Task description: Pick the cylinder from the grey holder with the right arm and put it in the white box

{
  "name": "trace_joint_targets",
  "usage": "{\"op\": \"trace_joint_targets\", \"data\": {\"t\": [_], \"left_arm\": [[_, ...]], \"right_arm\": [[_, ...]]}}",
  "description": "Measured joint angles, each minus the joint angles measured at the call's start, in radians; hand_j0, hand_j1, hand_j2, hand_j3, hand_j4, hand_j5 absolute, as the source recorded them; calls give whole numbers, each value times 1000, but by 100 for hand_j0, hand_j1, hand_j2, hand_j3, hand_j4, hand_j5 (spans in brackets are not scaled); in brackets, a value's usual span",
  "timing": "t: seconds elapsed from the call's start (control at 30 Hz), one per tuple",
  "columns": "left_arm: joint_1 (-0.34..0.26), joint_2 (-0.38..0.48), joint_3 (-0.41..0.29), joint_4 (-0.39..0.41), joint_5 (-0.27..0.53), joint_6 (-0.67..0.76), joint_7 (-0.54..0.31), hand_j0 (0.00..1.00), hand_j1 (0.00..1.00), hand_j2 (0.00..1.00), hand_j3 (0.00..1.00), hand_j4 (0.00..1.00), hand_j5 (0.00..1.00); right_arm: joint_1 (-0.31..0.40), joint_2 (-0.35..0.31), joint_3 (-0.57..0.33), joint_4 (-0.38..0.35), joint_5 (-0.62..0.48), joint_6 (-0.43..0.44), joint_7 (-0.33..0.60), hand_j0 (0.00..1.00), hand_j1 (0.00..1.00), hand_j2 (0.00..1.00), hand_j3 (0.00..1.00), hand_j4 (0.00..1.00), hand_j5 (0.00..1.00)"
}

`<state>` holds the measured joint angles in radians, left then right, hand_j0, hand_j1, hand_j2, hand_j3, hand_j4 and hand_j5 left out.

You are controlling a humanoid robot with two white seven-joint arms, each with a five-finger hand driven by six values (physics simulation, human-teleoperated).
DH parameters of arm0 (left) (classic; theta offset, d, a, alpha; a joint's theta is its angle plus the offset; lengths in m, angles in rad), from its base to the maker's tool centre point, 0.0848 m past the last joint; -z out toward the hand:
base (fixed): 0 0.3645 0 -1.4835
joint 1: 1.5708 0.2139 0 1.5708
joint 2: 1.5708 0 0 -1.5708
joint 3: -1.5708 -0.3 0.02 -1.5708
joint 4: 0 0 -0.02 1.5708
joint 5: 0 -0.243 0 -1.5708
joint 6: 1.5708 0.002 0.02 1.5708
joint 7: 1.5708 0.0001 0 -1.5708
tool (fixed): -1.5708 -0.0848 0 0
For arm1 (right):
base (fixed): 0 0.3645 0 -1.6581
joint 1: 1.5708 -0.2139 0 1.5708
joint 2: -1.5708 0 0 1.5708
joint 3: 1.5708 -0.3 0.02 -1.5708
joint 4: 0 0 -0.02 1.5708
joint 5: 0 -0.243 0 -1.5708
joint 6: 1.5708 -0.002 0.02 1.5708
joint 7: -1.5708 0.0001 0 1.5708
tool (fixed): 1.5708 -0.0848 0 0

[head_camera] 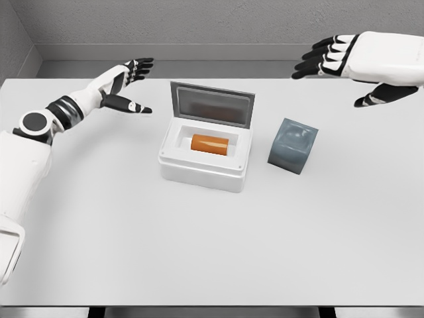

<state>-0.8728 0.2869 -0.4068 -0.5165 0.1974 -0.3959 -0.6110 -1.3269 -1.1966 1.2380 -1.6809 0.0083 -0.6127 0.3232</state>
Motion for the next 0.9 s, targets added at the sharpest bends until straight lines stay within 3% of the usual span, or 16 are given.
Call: {"op": "trace_joint_targets", "data": {"t": [0.17,0.47,0.67,0.9], "left_arm": [[-8,5,-27,-3,3,7,0,100,100,100,100,100,100],[-25,11,-135,-45,10,5,0,100,100,100,100,100,100],[-21,12,-161,-73,11,4,0,100,100,100,100,100,100],[-20,23,-168,-99,74,4,0,100,100,100,100,100,100]], "right_arm": [[8,-3,2,2,-1,0,-9,100,100,100,100,100,100],[6,1,3,7,-2,0,-13,100,100,100,100,100,100],[3,6,5,11,-5,0,-13,100,100,100,100,100,100],[5,19,8,15,-7,0,-12,100,100,100,100,100,100]]}}
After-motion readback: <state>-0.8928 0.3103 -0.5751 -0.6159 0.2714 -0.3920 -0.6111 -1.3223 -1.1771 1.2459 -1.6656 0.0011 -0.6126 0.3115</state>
